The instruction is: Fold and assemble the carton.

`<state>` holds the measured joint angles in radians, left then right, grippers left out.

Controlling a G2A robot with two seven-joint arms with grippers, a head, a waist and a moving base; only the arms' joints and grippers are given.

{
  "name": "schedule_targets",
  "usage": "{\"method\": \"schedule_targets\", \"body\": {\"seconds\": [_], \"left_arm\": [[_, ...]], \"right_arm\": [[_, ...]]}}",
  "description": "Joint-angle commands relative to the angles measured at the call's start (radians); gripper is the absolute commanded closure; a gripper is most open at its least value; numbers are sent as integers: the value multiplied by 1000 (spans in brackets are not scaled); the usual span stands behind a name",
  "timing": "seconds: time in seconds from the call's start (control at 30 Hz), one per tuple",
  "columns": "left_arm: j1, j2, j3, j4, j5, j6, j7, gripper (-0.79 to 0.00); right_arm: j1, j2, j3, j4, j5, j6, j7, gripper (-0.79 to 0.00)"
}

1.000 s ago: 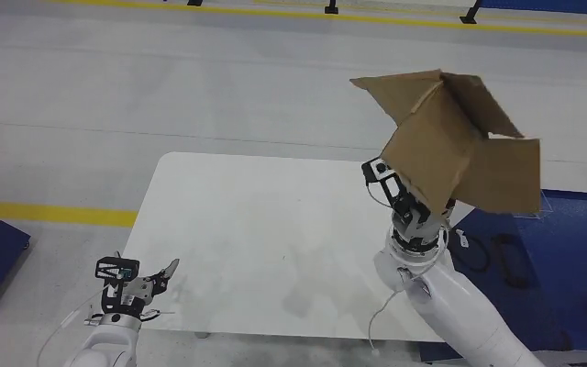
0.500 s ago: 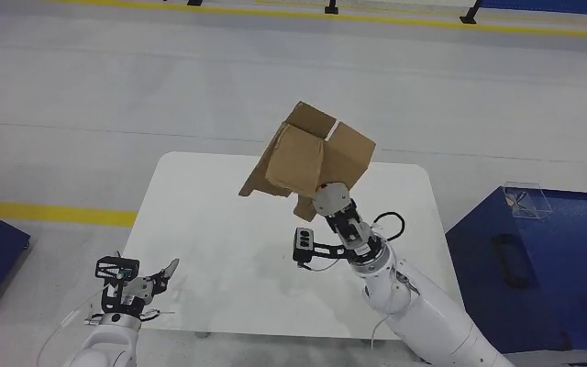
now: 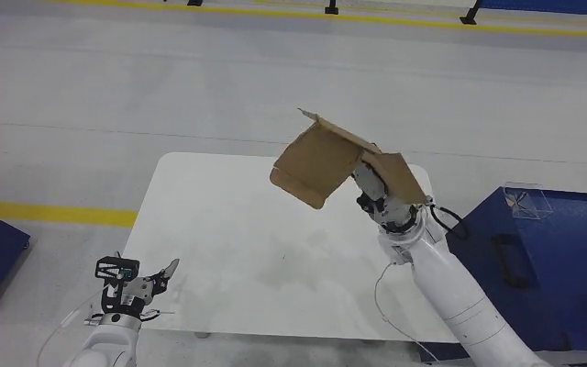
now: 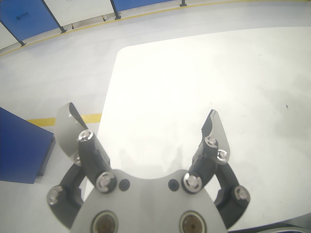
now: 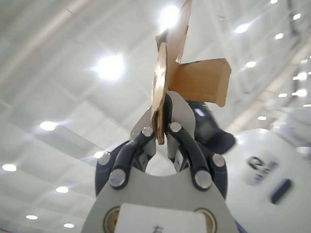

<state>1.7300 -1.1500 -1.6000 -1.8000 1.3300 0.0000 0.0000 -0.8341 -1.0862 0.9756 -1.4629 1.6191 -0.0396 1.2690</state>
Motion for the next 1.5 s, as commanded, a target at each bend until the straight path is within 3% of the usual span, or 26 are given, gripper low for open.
{"method": "schedule_targets", "body": {"seconds": [0.0, 0.27, 0.5, 1.03, 1.1, 1.2, 1.33, 1.47], "left_arm": [[0, 0, 0, 0, 0, 0, 0, -785], [0, 0, 0, 0, 0, 0, 0, -785], [0, 0, 0, 0, 0, 0, 0, -785], [3, -1, 4, 3, -20, -10, -17, -785], [-4, -1, -13, -40, -167, -79, -146, -785], [-24, -3, -53, -97, -450, -103, -357, -785], [-73, -3, -102, -128, -852, -59, -645, -785], [-160, -1, -127, -80, -1228, 46, -898, -785]], "right_arm": [[22, 2, 17, 35, -169, -97, 47, 0], [57, 0, 3, 162, -655, -371, 139, 0], [75, -6, -49, 244, -975, -446, 66, 0], [75, -12, -65, 253, -984, -455, 44, 0], [53, -15, -67, 228, -918, -412, 46, 0], [49, -14, -56, 241, -938, -425, 43, 0], [42, -20, -66, 248, -932, -438, 62, 0], [52, -29, -90, 250, -956, -436, 76, 0]]}}
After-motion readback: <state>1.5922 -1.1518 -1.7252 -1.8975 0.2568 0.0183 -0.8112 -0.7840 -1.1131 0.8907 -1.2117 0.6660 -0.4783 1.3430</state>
